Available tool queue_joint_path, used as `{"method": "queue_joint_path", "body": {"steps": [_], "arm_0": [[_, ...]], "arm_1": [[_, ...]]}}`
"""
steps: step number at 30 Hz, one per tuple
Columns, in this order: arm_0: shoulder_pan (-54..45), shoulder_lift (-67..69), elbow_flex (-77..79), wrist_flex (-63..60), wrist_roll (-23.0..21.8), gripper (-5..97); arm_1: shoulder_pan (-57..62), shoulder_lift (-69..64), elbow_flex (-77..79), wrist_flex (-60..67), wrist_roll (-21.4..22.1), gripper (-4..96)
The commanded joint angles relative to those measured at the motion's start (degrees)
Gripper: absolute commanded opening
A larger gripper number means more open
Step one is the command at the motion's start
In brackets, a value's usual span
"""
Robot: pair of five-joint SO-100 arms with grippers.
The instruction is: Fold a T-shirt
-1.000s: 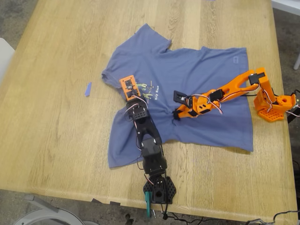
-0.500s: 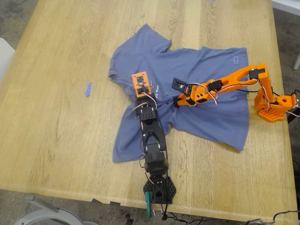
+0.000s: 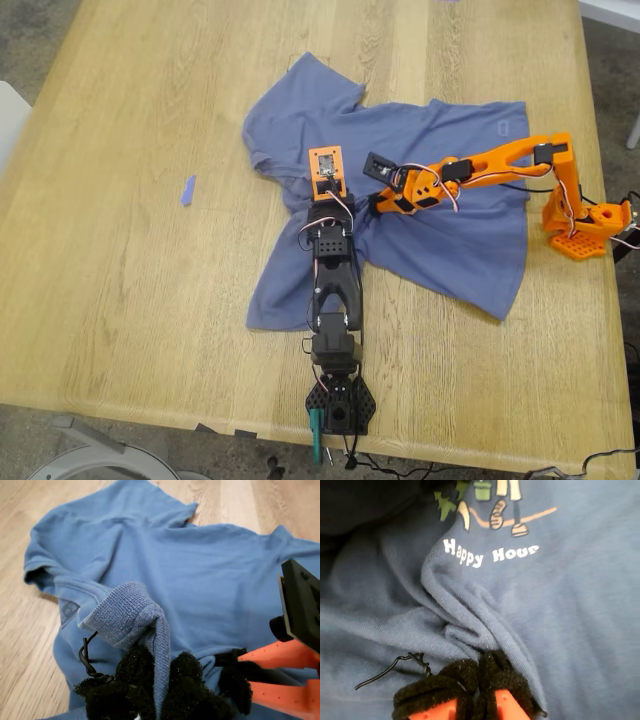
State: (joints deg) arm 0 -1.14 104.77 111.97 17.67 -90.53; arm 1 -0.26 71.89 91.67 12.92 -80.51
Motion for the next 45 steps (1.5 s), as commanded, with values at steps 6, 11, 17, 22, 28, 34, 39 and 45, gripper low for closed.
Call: {"method": "queue_joint_path", "body": {"steps": [6, 11, 17, 22, 28, 34, 39, 45], "arm_0": [[6.15, 10.02, -2.99, 0.26, 0.79, 0], [10.46, 9.93, -2.55, -1.58, 0.79, 0], [15.21, 10.02, -3.08, -2.90, 0.88, 0], [19.16, 9.84, -3.52, -5.71, 1.14, 0], [24.79, 9.76, -4.22, -7.03, 1.23, 0], [29.44, 8.70, -4.57, -10.81, 1.23, 0], [33.31, 6.50, -5.71, -14.15, 0.88, 0], [38.50, 3.78, -5.19, -16.87, 0.44, 0]], "arm_1": [[2.72, 8.17, -2.72, 2.99, -0.53, 0.0], [3.69, 10.11, -2.20, 4.48, -0.70, 0.0], [5.19, 11.07, -1.32, 4.57, -0.88, 0.0], [6.15, 11.07, -1.05, 3.96, -0.79, 0.0], [7.82, 11.07, 0.44, 2.64, -0.70, 0.0], [10.02, 11.60, 0.53, 2.90, -0.70, 0.0], [12.30, 12.22, 0.53, 3.69, -0.79, 0.0], [15.12, 13.80, 0.97, 5.10, -0.88, 0.0]]}}
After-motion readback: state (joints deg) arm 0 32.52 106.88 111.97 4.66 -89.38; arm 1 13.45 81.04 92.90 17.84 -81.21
